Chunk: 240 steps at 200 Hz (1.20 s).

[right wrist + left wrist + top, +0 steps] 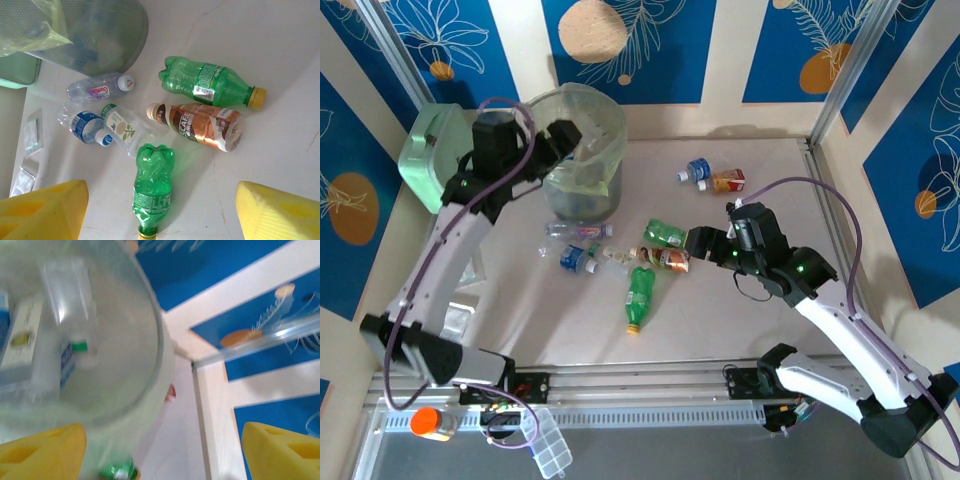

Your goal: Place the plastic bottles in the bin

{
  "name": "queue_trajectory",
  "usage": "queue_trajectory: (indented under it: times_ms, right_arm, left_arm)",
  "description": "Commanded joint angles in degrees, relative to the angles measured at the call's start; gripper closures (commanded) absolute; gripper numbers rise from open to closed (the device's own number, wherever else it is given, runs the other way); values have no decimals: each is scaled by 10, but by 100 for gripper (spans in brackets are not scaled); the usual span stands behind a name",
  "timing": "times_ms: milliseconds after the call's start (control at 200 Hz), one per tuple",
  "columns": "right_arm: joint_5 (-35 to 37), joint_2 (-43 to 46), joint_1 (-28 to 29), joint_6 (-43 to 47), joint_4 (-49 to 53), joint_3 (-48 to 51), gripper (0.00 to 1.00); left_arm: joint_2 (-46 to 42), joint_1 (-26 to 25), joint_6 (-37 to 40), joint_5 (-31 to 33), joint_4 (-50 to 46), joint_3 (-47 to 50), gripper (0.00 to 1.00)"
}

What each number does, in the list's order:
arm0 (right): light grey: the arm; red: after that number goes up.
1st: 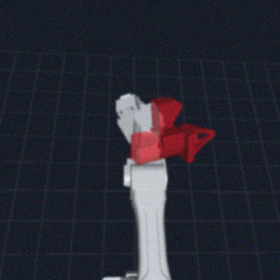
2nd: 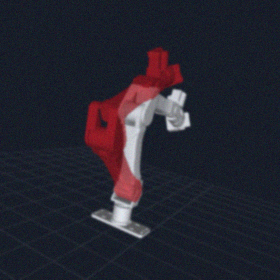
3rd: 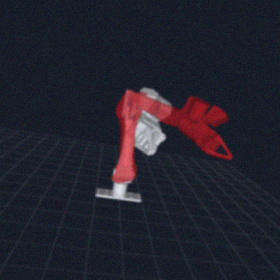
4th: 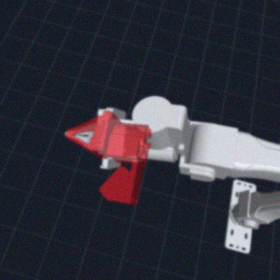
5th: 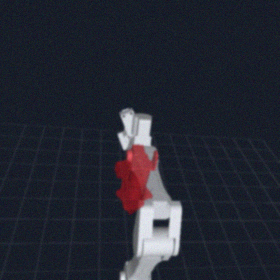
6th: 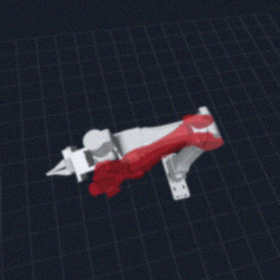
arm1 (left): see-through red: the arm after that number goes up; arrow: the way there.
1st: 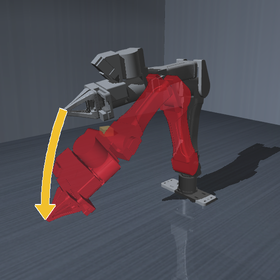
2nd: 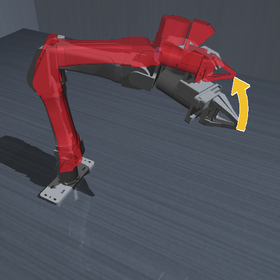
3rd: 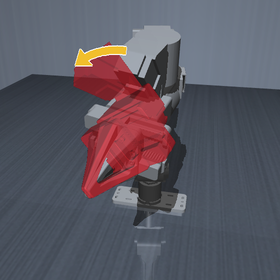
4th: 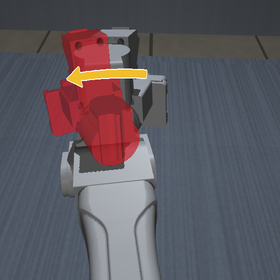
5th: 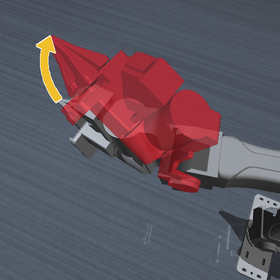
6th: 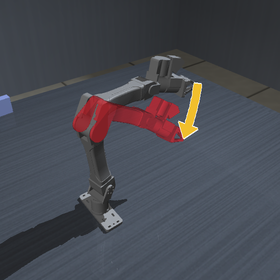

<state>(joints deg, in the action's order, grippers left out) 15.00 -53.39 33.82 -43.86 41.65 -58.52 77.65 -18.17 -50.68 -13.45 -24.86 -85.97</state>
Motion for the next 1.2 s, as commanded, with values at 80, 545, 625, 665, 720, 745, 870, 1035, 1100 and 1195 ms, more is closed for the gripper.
queue_trajectory:
  times_ms: [80,545,625,665,720,745,870,1035,1100,1195]
  right_arm:
    - [-2,-15,1,1,3,-9,23]
    - [78,-130,-57,19,57,-60,22]
    - [42,-152,-117,-10,28,-63,22]
    - [21,-166,-145,-30,12,-68,22]
    - [-4,-193,-182,-60,-8,-77,22]
    - [-11,-208,-197,-78,-13,-84,22]
    - [-62,-286,-266,-178,-43,-120,23]
    - [-67,-414,-308,-232,-36,-228,23]
    - [-81,-468,-322,-239,-36,-271,24]
    - [-122,-544,-338,-246,-46,-333,26]
  left_arm:
    - [-123,-36,45,28,-34,124,19]
    - [-334,-37,103,98,-186,349,20]
    - [-346,-38,109,99,-182,362,20]
    - [-350,-37,109,99,-179,367,20]
    - [-353,-37,100,87,-170,380,20]
    - [-355,-37,95,75,-162,388,19]
    - [-354,-37,56,6,-110,429,20]
    - [-348,-38,66,-2,-110,433,20]
    - [-354,-37,74,7,-117,430,20]
    - [-363,-37,74,-3,-102,438,20]
